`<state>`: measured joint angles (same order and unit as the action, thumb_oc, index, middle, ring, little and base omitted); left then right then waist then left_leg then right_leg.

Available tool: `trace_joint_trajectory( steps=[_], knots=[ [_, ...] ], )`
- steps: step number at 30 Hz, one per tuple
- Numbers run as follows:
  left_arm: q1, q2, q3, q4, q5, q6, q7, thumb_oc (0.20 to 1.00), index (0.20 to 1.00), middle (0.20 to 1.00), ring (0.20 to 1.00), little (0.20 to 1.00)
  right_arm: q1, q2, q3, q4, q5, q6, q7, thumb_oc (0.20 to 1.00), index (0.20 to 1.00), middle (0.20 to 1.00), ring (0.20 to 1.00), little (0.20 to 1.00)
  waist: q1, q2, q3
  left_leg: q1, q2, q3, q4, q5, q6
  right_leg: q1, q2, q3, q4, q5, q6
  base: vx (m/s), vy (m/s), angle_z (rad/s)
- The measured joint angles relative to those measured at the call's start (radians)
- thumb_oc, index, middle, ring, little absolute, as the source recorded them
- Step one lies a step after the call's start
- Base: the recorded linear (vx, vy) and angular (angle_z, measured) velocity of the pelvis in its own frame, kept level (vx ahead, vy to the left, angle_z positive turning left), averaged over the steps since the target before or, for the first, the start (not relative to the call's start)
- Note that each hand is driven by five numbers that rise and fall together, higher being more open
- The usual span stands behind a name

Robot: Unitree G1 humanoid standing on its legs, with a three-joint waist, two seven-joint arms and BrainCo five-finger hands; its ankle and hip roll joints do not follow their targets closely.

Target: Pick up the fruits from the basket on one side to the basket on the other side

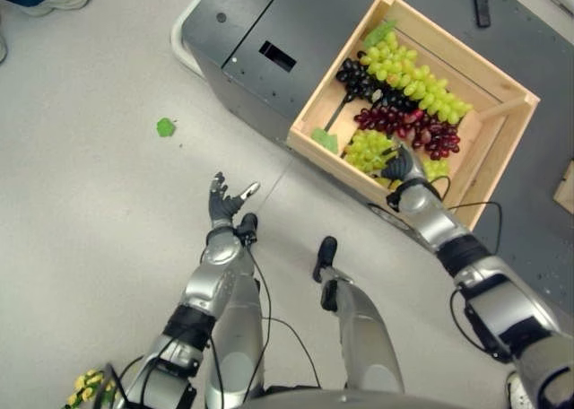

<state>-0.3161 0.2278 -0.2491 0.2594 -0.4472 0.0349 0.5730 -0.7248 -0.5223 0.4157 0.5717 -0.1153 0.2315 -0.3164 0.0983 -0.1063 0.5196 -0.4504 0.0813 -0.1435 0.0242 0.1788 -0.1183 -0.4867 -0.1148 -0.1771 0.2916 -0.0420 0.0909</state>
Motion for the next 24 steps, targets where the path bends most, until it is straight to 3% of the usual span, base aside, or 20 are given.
trace_joint_trajectory(
  steps=[9, 16, 22, 24],
  knots=[
    [0.008, 0.030, 0.039, -0.013, 0.000, 0.001, -0.030, 1.000, 1.000, 1.000, 1.000, 1.000, 0.062, -0.157, -0.070, -0.245, 0.065, -0.016, 0.076, 1.000, 1.000, 1.000, 1.000, 1.000, -0.006, -0.032, 0.014, 0.002, 0.005, 0.002, -0.002, -0.004, -0.004, 0.003, 0.010, 0.002, -0.009, 0.002, 0.002, 0.00, 0.000, 0.00],
    [0.013, 0.044, 0.040, -0.044, 0.000, 0.003, -0.053, 1.000, 1.000, 1.000, 1.000, 1.000, 0.058, -0.277, -0.112, -0.278, 0.092, -0.023, 0.128, 1.000, 1.000, 1.000, 1.000, 1.000, -0.010, -0.040, 0.014, 0.005, 0.004, 0.003, -0.003, -0.005, -0.003, 0.011, 0.009, 0.002, -0.017, 0.006, 0.007, 0.00, 0.000, 0.00],
    [0.018, 0.051, 0.039, -0.044, 0.000, 0.004, -0.065, 1.000, 1.000, 1.000, 1.000, 1.000, -0.021, -0.321, -0.063, -0.264, 0.087, -0.012, 0.156, 1.000, 1.000, 1.000, 1.000, 1.000, -0.013, -0.040, 0.014, 0.004, 0.004, 0.004, -0.001, -0.005, -0.003, 0.011, 0.011, 0.003, -0.018, 0.007, 0.007, 0.00, 0.000, 0.00],
    [0.018, 0.056, 0.035, -0.044, 0.000, 0.005, -0.065, 1.000, 1.000, 1.000, 1.000, 1.000, -0.153, -0.324, 0.079, -0.165, 0.031, -0.006, 0.168, 1.000, 1.000, 1.000, 1.000, 1.000, -0.011, -0.040, 0.014, 0.003, 0.003, 0.004, -0.001, -0.005, -0.003, 0.008, 0.010, 0.003, -0.019, 0.009, 0.007, 0.00, 0.002, -0.02]
  ],
)
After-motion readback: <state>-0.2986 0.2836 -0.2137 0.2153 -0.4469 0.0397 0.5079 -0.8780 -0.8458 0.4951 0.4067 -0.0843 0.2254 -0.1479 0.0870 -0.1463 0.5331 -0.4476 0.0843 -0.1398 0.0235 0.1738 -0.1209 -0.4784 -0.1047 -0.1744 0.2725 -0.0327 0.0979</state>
